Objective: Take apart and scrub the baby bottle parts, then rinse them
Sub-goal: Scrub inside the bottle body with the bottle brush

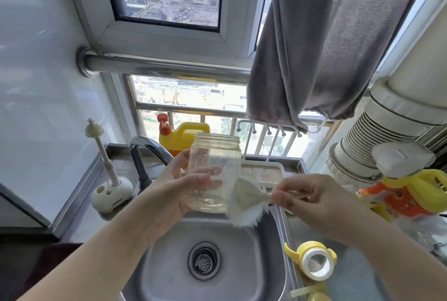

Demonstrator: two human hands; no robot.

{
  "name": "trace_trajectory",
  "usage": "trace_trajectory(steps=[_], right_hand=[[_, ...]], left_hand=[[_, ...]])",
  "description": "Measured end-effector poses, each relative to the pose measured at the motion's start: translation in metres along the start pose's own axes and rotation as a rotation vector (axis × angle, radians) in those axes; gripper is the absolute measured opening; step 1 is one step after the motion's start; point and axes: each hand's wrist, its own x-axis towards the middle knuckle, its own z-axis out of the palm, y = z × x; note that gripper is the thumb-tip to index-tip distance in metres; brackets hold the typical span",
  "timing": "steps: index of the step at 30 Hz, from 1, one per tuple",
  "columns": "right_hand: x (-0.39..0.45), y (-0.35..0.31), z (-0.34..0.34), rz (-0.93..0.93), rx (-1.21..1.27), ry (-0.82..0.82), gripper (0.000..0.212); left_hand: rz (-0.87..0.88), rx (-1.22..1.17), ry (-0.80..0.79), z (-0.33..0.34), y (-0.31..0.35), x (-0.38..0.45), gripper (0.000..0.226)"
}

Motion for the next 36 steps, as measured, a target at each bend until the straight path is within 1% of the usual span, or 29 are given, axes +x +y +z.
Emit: trace_trajectory(steps=[1, 3, 4, 5, 7, 8, 9, 13, 15, 17, 19, 20, 21, 22, 24, 25, 27, 30, 32, 33, 34, 36], right_hand=[[0.000, 0.000, -0.003, 0.000, 0.007, 0.024, 0.020], [0.003, 0.001, -0.007, -0.028, 0.069, 0.171, 0.017], [0.006, 0.001, -0.006, -0.050, 0.085, 0.214, 0.016], [0.008, 0.000, -0.005, -0.080, 0.084, 0.209, 0.018], [0.007, -0.001, 0.002, -0.121, 0.037, 0.097, 0.021], [0.004, 0.000, 0.003, -0.109, 0.016, 0.049, 0.020], [0.002, 0.000, 0.001, -0.089, 0.018, 0.042, 0.018], [0.007, 0.005, -0.008, -0.041, 0.063, 0.249, 0.022], [0.010, 0.003, -0.004, -0.068, 0.070, 0.263, 0.024], [0.010, 0.000, 0.001, -0.091, 0.071, 0.246, 0.030], [0.009, -0.002, 0.001, -0.068, 0.120, 0.263, 0.033], [0.009, -0.003, 0.001, -0.046, 0.141, 0.270, 0.031], [0.008, -0.003, 0.002, -0.030, 0.143, 0.269, 0.031], [0.008, -0.003, 0.003, -0.025, 0.136, 0.260, 0.033], [0.007, -0.004, 0.007, -0.031, 0.114, 0.240, 0.039], [0.007, -0.004, 0.008, -0.032, 0.099, 0.231, 0.037], [0.006, -0.003, 0.010, -0.027, 0.094, 0.240, 0.030], [0.003, -0.006, 0.010, -0.030, 0.100, 0.210, 0.024], [0.000, -0.005, 0.009, -0.030, 0.052, 0.149, 0.028], [-0.002, -0.006, 0.007, -0.016, 0.042, 0.123, 0.026], [-0.003, -0.004, 0.004, -0.001, 0.042, 0.124, 0.024], [0.000, 0.001, -0.003, -0.005, 0.061, 0.215, 0.031]], left_hand=[[0.000, -0.002, -0.009, -0.001, 0.000, 0.000, 0.112], [-0.008, 0.006, -0.027, 0.001, -0.001, 0.000, 0.112], [-0.011, 0.001, -0.040, 0.003, -0.002, 0.000, 0.112], [-0.007, -0.015, -0.050, 0.003, -0.003, 0.000, 0.112], [0.005, -0.060, -0.059, 0.003, -0.001, 0.000, 0.111], [0.010, -0.082, -0.060, 0.002, 0.000, -0.001, 0.110], [0.015, -0.099, -0.066, 0.000, 0.001, -0.001, 0.109], [-0.018, -0.143, -0.122, 0.000, 0.001, -0.002, 0.100], [-0.035, -0.169, -0.138, 0.001, 0.001, 0.000, 0.099], [-0.027, -0.091, -0.111, 0.003, 0.004, 0.000, 0.107], [0.028, 0.009, -0.073, 0.005, 0.007, 0.000, 0.113], [0.060, 0.013, -0.043, 0.006, 0.007, 0.000, 0.114], [0.088, -0.006, -0.017, 0.007, 0.007, -0.001, 0.113], [0.112, -0.028, -0.002, 0.008, 0.006, -0.001, 0.106], [0.141, -0.065, -0.023, 0.010, 0.005, -0.002, 0.089], [0.144, -0.072, -0.042, 0.011, 0.004, -0.003, 0.085], [0.139, -0.031, -0.072, 0.011, 0.003, -0.004, 0.089], [0.127, 0.023, -0.052, 0.009, 0.002, -0.004, 0.107], [0.139, -0.022, -0.035, 0.006, 0.001, -0.003, 0.110], [0.141, -0.058, -0.038, 0.005, 0.001, -0.003, 0.112], [0.138, -0.088, -0.047, 0.004, 0.001, -0.005, 0.113], [0.130, -0.114, -0.075, 0.005, 0.001, -0.007, 0.112]])
